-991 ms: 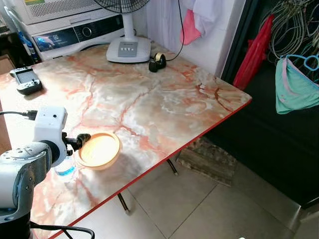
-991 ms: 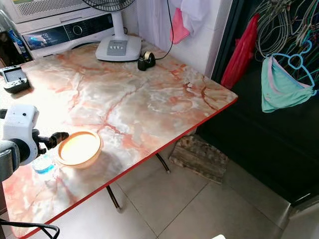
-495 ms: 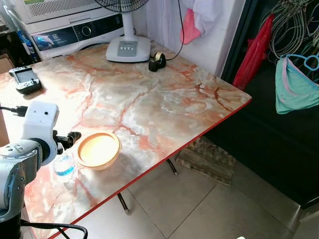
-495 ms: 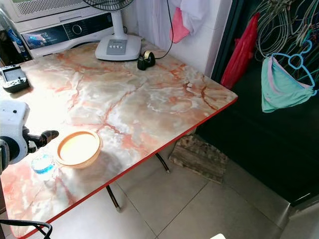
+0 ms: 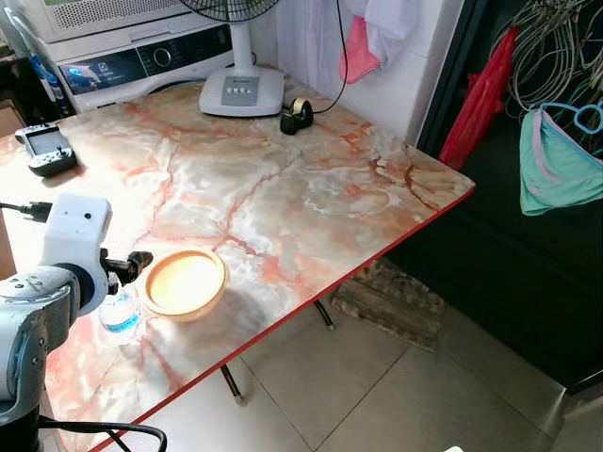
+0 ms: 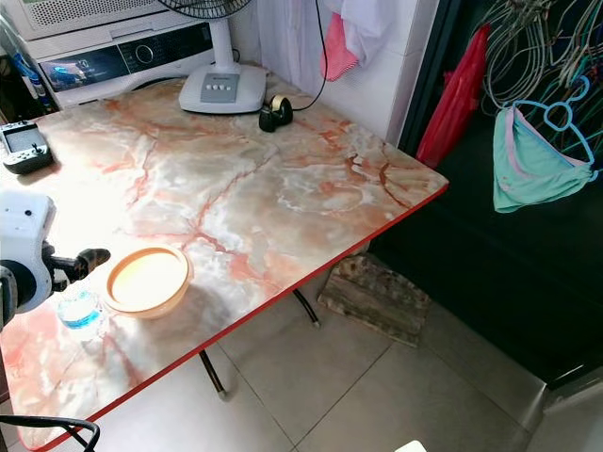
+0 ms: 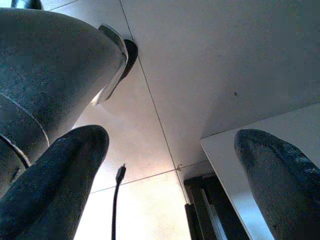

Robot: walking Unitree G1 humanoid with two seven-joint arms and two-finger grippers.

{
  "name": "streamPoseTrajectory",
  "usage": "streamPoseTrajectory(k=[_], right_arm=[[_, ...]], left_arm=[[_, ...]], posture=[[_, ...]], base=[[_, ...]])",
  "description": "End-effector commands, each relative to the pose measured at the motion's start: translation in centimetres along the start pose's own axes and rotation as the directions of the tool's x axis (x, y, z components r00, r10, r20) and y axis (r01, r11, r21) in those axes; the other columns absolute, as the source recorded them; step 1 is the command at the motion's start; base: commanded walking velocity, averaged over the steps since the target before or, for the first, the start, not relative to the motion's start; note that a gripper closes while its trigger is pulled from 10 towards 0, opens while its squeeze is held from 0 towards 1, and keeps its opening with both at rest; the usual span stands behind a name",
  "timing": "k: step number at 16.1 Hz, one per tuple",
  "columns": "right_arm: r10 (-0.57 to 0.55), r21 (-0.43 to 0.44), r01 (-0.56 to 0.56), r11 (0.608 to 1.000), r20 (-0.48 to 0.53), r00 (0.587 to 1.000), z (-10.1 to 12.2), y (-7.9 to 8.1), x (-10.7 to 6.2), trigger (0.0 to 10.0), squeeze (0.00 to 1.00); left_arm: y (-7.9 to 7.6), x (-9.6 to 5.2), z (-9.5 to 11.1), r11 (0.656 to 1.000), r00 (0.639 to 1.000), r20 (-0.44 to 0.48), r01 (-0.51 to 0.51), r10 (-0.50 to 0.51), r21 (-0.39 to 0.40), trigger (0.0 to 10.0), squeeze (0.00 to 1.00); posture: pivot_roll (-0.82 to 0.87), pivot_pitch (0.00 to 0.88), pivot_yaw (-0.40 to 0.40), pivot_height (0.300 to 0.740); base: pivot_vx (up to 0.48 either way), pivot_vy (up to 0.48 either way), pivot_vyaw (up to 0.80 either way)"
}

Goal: Restocking fridge

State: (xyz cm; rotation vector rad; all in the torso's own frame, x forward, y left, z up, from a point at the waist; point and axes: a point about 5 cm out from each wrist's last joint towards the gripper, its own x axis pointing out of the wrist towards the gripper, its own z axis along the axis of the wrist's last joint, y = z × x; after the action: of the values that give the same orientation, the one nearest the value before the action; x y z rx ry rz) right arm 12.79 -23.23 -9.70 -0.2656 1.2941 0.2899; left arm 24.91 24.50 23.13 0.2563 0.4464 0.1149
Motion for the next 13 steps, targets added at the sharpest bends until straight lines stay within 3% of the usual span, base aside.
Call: streamPoseTrajectory(k=[1,13], right_arm=[[-0.007,-0.009,0.007,1.000,-0.002,1.000,-0.2,-0.3,-0.1,10.0,0.00],[-0.001,-0.026,0.001,1.000,-0.001,1.000,0.0,-0.3,-0.1,10.0,0.00]], left_arm=[[0.3,-0.3,-0.1,1.000,1.000,-0.007,-0.027,0.027,0.017,10.0,0.00],[0.5,0.0,-1.2,0.999,0.999,-0.025,-0.031,0.031,-0.021,10.0,0.00]], posture=[[0.10,0.052,-0.054,0.740],[0.10,0.053,-0.054,0.740]], base=[[0.000,0.000,0.00],[0.000,0.000,0.00]])
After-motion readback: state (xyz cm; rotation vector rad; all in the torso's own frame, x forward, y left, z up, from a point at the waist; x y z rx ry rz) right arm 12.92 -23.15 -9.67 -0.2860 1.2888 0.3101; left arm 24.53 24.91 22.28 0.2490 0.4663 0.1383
